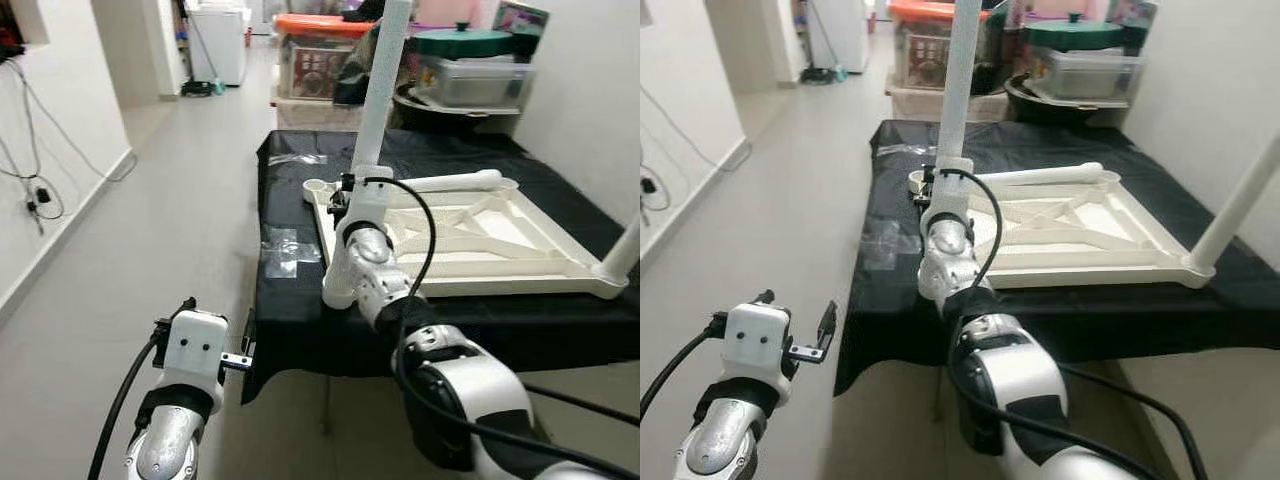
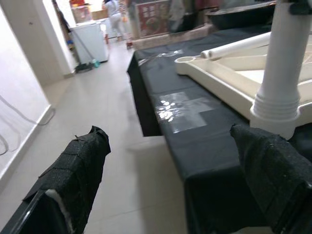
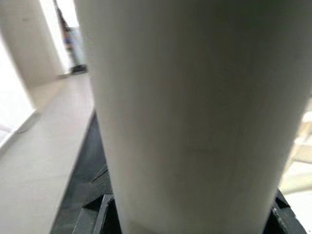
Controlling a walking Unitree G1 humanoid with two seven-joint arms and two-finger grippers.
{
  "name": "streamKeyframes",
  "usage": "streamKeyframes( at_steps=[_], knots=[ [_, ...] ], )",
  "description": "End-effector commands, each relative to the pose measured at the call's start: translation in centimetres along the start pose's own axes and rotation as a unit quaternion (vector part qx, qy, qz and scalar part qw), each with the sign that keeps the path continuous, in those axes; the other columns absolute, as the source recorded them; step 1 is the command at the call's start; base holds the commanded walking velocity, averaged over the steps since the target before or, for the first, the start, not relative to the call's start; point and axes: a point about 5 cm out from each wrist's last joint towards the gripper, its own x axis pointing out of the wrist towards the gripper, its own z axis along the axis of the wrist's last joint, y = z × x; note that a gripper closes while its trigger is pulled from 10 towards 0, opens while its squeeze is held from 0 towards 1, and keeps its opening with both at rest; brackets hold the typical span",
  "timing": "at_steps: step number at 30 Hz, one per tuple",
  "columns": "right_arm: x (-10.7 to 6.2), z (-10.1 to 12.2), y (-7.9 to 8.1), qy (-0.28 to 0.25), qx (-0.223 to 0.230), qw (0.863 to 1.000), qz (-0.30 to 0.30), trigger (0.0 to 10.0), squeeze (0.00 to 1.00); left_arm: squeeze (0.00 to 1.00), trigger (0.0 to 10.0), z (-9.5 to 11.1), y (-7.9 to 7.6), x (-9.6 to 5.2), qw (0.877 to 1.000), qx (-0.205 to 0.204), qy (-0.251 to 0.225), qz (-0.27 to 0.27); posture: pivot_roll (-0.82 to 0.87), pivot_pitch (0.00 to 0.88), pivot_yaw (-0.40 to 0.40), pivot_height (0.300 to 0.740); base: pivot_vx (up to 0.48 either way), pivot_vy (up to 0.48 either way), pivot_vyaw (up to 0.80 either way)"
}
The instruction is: Building children table
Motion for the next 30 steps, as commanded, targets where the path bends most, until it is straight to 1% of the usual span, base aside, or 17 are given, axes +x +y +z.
streamKeyframes(
  at_steps=[1,2,4,5,8,9,10,11,17,19,22,23,26,27,28,29,30],
  knots=[
    [-0.3,-1.4,-0.2,0.04,0.047,0.998,-0.033,0.0,0.0,0.0,10.0,-0.1,-0.1,0.1,1.0,0.003,-0.002,-0.001,0.07,0.01,-0.056,0.74,0.0,0.0,0.0],
    [-0.4,-1.3,0.4,0.04,0.05,0.998,-0.015,8.5,0.0,0.0,10.0,-0.1,-0.1,0.1,1.0,0.002,-0.002,-0.001,0.07,0.012,-0.055,0.74,0.0,0.0,0.0],
    [-0.5,-1.2,0.7,0.038,0.05,0.998,-0.009,8.5,0.0,0.0,10.0,0.0,-0.2,0.1,1.0,0.002,-0.002,-0.002,0.07,0.011,-0.054,0.74,0.0,0.0,0.0],
    [-0.6,-1.0,1.2,0.03,0.054,0.998,0.017,10.0,0.2,0.0,10.0,0.0,-0.3,0.1,1.0,0.001,-0.002,-0.003,0.07,0.011,-0.054,0.74,0.0,0.0,0.0],
    [-0.6,-0.8,1.5,0.023,0.056,0.998,0.034,10.0,0.2,0.0,10.0,0.0,-0.3,0.1,1.0,0.0,-0.002,-0.004,0.07,0.011,-0.054,0.74,0.0,0.0,0.0],
    [-0.4,-0.2,1.1,0.003,0.046,0.998,0.045,10.0,1.0,0.0,10.0,-0.1,-0.4,0.1,1.0,-0.002,-0.001,-0.006,0.05,0.012,-0.056,0.74,0.0,0.0,0.0],
    [0.0,0.5,0.4,-0.017,0.035,0.997,0.059,10.0,0.23,0.0,10.0,-0.2,-0.6,0.1,1.0,-0.003,0.0,-0.008,0.05,0.012,-0.056,0.74,0.0,0.0,0.0],
    [0.3,1.1,-0.2,-0.032,0.031,0.996,0.074,10.0,0.0,0.0,10.0,-0.3,-0.6,0.0,1.0,-0.005,0.002,-0.009,0.05,0.012,-0.056,0.74,0.0,0.0,0.0],
    [0.8,2.9,-0.5,-0.07,0.014,0.973,0.22,10.0,0.0,0.0,10.0,-0.5,-1.0,-0.1,1.0,-0.012,0.005,-0.019,0.05,0.011,-0.057,0.74,0.0,0.0,0.0],
    [0.6,2.6,-0.4,-0.048,-0.001,0.951,0.304,10.0,0.0,0.0,10.0,-0.5,-1.1,-0.1,1.0,-0.015,0.005,-0.024,0.05,0.011,-0.057,0.74,0.0,0.0,0.0],
    [0.6,2.5,-0.8,-0.035,-0.002,0.939,0.342,10.0,0.0,0.0,10.0,-0.5,-1.2,-0.1,1.0,-0.016,0.004,-0.025,0.05,0.009,-0.059,0.74,0.0,0.0,0.0],
    [0.6,2.6,-1.0,-0.023,-0.005,0.922,0.387,10.0,0.0,0.0,10.0,-0.5,-1.2,0.0,0.999,-0.017,0.004,-0.027,0.05,0.008,-0.06,0.74,0.0,0.0,0.0],
    [0.6,2.6,-1.0,-0.023,-0.005,0.922,0.387,10.0,0.0,0.0,10.0,-0.5,-1.2,0.0,0.999,-0.017,0.004,-0.027,0.05,0.008,-0.06,0.74,0.0,0.0,0.0],
    [0.3,2.5,-0.9,-0.005,-0.012,0.896,0.444,10.0,0.0,0.0,10.0,-0.4,-1.3,0.0,0.999,-0.017,0.003,-0.028,0.05,0.008,-0.06,0.74,0.0,0.0,0.0],
    [-0.4,1.9,-0.6,0.027,-0.035,0.855,0.517,10.0,0.0,0.0,10.0,-0.4,-1.3,0.1,0.999,-0.017,0.002,-0.028,0.05,0.009,-0.065,0.74,0.0,0.0,0.0],
    [-0.4,1.9,-0.6,0.027,-0.035,0.855,0.517,10.0,0.0,0.0,10.0,-0.4,-1.3,0.1,0.999,-0.017,0.002,-0.028,0.05,0.009,-0.065,0.74,0.0,0.0,0.0],
    [-1.2,1.2,-0.2,0.062,-0.054,0.807,0.584,10.0,0.0,0.0,10.0,-0.3,-1.3,0.2,0.999,-0.017,0.0,-0.028,0.06,0.011,-0.078,0.74,0.0,0.0,0.0]
  ],
)
